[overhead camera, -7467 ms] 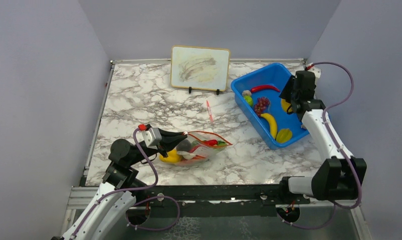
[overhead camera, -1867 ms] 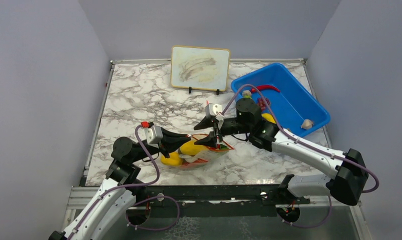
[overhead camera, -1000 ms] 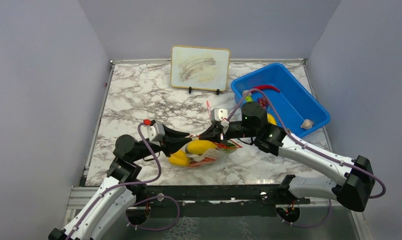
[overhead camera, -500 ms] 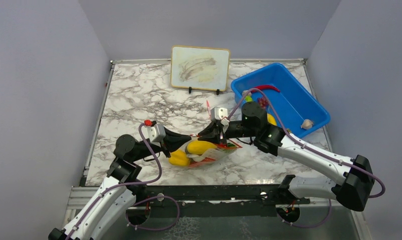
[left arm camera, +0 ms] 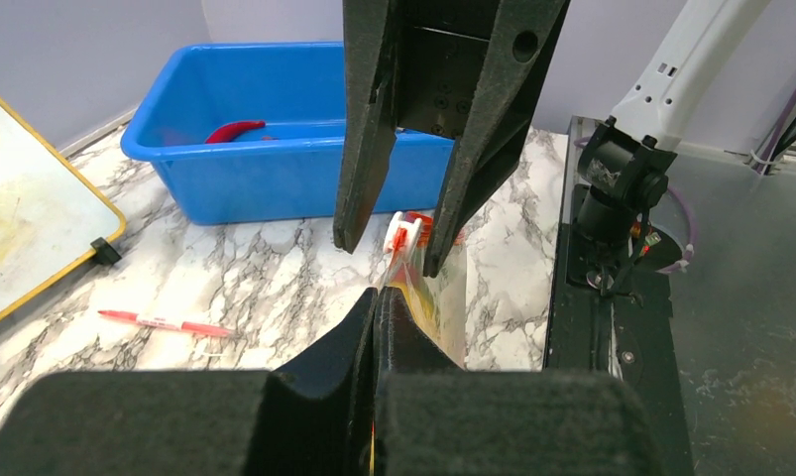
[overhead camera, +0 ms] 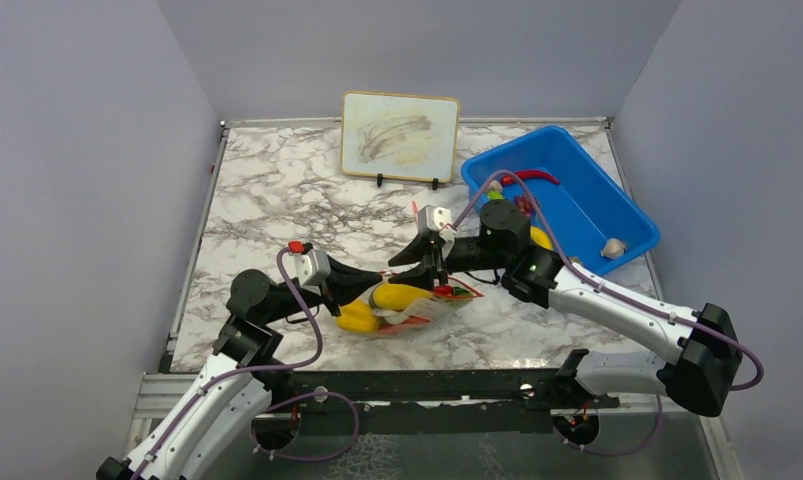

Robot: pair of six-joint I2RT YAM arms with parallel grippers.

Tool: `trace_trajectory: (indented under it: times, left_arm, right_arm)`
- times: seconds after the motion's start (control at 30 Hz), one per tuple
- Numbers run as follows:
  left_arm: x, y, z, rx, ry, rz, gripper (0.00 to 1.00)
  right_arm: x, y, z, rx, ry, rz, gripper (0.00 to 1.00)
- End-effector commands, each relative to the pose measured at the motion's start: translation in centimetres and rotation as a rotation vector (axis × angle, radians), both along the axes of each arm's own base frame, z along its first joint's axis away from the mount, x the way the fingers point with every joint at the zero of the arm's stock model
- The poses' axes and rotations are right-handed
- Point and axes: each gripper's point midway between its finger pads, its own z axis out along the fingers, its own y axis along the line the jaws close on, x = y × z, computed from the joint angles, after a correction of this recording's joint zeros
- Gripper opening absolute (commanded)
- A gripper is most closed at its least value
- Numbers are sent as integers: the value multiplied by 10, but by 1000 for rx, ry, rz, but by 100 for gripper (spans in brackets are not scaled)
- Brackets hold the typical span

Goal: Place the food in the zip-top bag and seal the zipper
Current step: Zip the zipper food storage bag at the center of the board.

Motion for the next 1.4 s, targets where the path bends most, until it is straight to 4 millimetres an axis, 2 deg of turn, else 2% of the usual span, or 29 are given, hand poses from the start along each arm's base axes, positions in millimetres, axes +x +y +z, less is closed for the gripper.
trace_trajectory:
  times: [0.0, 0.1, 0.17, 0.3, 0.37, 0.53, 0.77, 0.9, 1.37]
  left_arm:
    - [-5, 0, 17, -19, -59, -20, 0]
    - [-5, 0, 17, -19, -56, -20, 0]
    - [-4, 0, 16, -18, -55, -19, 0]
    - [-5, 0, 18, -21, -57, -20, 0]
    - [-7, 0, 19, -23, -63, -24, 0]
    - [-8, 4, 27, -50, -91, -2, 0]
    - [-9, 5, 30, -53, -106, -2, 0]
    - [-10, 4, 30, -53, -107, -9, 0]
    - [-12, 5, 33, -66, -116, -10, 0]
  right_arm:
    - [-5, 7, 26, 68, -22, 43, 34]
    - [-5, 9, 25, 70, -22, 43, 33]
    - [-5, 10, 24, 69, -20, 42, 28]
    - [-3, 10, 22, 70, -22, 32, 6]
    - [-4, 8, 17, 59, -26, 33, 1]
    - [-5, -2, -1, 1, -31, 9, 1]
    - [1, -16, -12, -53, -52, -71, 1]
    - [0, -20, -15, -69, -56, -75, 1]
    - [7, -32, -46, -159, -36, -145, 1]
